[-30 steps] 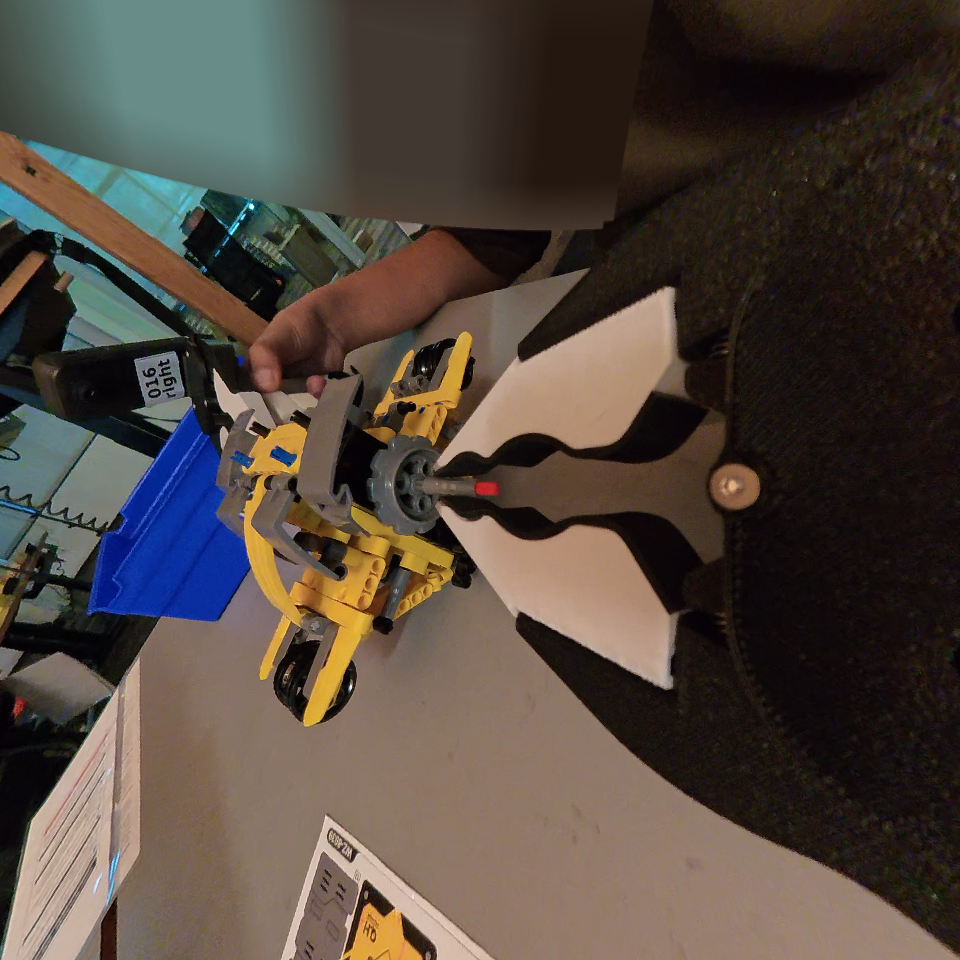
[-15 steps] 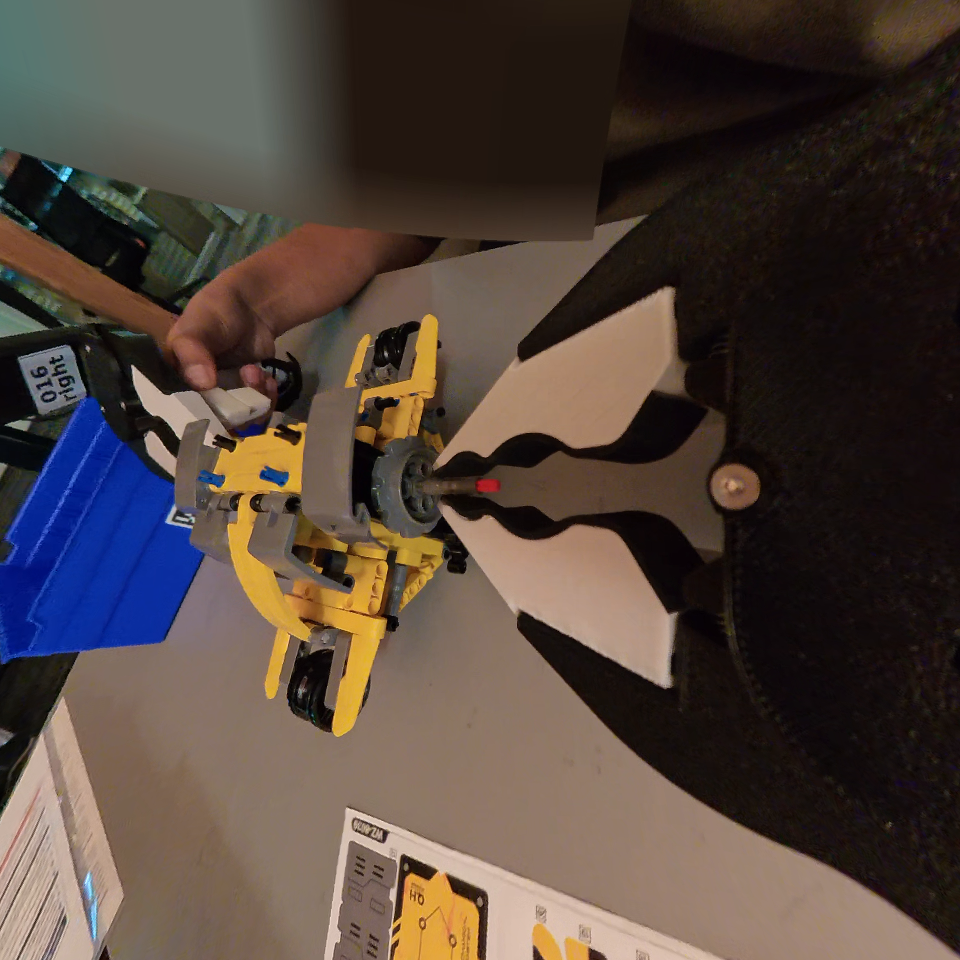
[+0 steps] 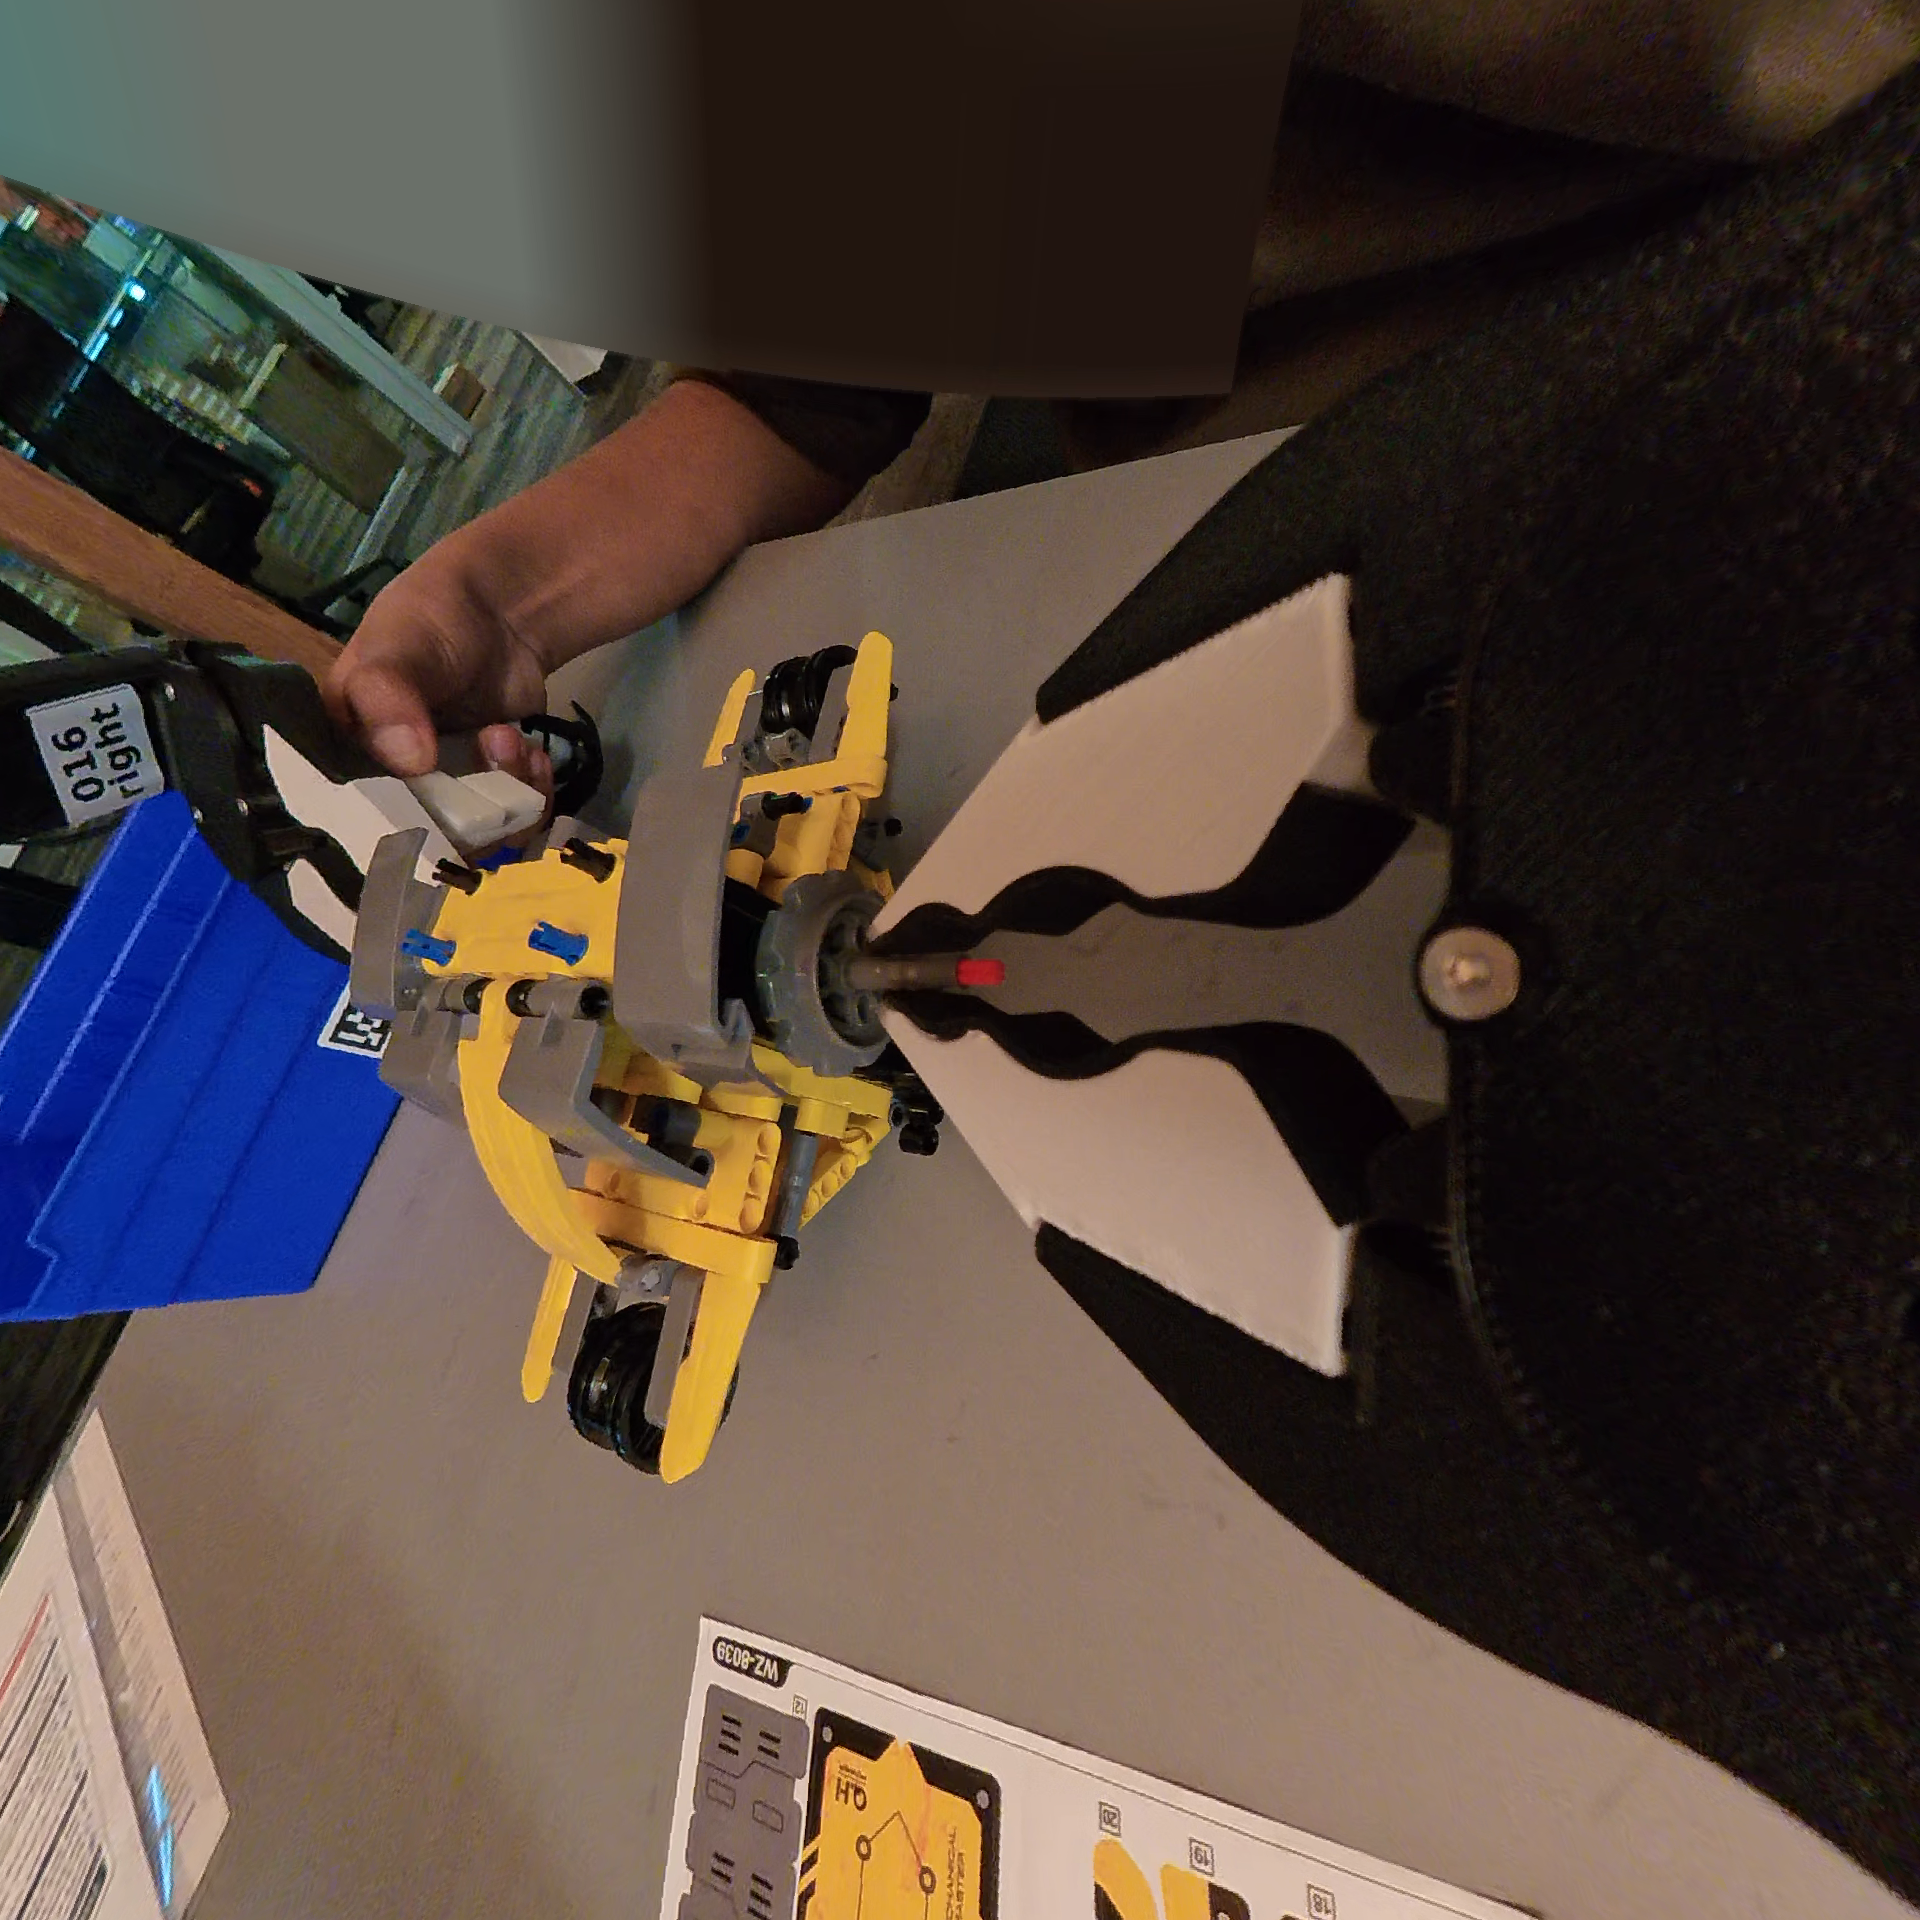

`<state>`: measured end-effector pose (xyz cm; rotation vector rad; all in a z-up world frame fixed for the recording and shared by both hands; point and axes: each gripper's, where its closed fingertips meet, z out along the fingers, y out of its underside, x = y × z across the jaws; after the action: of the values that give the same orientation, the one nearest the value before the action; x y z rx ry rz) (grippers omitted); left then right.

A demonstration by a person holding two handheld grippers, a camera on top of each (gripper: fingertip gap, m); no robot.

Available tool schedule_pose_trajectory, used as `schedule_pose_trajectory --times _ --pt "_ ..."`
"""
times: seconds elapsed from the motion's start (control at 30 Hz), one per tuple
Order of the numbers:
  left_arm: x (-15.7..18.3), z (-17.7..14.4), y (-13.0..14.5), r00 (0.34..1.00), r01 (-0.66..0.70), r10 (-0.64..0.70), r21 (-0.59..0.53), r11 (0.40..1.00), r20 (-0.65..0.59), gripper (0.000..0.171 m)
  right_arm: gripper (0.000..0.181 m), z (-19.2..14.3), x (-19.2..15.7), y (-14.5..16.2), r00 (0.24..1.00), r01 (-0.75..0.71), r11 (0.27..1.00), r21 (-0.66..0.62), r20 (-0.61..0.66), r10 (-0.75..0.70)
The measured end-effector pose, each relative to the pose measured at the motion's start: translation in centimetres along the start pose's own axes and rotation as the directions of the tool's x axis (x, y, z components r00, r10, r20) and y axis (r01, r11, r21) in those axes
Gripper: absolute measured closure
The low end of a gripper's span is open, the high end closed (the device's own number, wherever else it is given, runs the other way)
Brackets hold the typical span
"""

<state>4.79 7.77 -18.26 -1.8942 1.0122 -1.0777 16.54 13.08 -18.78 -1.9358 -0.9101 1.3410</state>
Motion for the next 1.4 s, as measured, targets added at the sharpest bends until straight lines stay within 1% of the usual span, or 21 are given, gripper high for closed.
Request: schedule_pose_trajectory --times 0.57,0.7,0.83,0.87,0.93,1.0,1.07,1.27,1.4 --pt "0.1 0.3 -0.1 0.999 0.016 -0.016 0.009 1.0 -0.033 0.168 0.172 0.7 0.1 0.0 1.0 -0.016 1.0 0.011 0.005 0.016" --pt "-0.2 0.3 -0.3 1.0 0.008 -0.008 0.017 1.0 -0.013 0.168 0.172 0.7 0.1 -0.1 0.999 -0.033 0.999 0.019 0.021 0.033" --pt "-0.6 0.4 -0.5 1.0 0.005 -0.006 0.054 0.999 0.013 0.166 0.171 0.4 0.5 -0.3 1.0 -0.023 1.0 0.021 -0.011 0.024" --pt "-0.5 0.5 -0.5 1.0 0.008 -0.009 0.064 0.998 0.006 0.162 0.17 0.5 0.5 -0.3 1.0 -0.017 1.0 0.022 -0.022 0.018" --pt "-0.4 0.5 -0.4 1.0 0.018 -0.018 0.076 0.997 -0.003 0.158 0.158 0.3 0.9 -0.4 0.999 -0.013 1.0 0.026 -0.05 0.014" --pt "-0.3 0.3 -0.2 1.0 0.025 -0.024 0.081 0.996 -0.011 0.155 0.152 0.3 1.2 -0.3 0.998 -0.015 1.0 0.025 -0.062 0.017" --pt "-0.5 -0.1 0.0 0.999 0.036 -0.036 0.093 0.995 -0.002 0.142 0.149 0.1 1.4 -0.5 0.997 -0.009 0.999 0.031 -0.08 0.011" --pt "-0.2 -1.4 -0.1 0.999 0.037 -0.035 0.118 0.992 -0.013 0.14 0.146 -0.6 2.3 -1.4 0.978 0.079 0.995 0.061 -0.199 -0.065" --pt "-0.1 -1.6 0.7 0.999 0.043 -0.042 0.109 0.993 -0.012 0.138 0.143 -0.8 2.8 -2.2 0.959 0.143 0.985 0.096 -0.26 -0.114"
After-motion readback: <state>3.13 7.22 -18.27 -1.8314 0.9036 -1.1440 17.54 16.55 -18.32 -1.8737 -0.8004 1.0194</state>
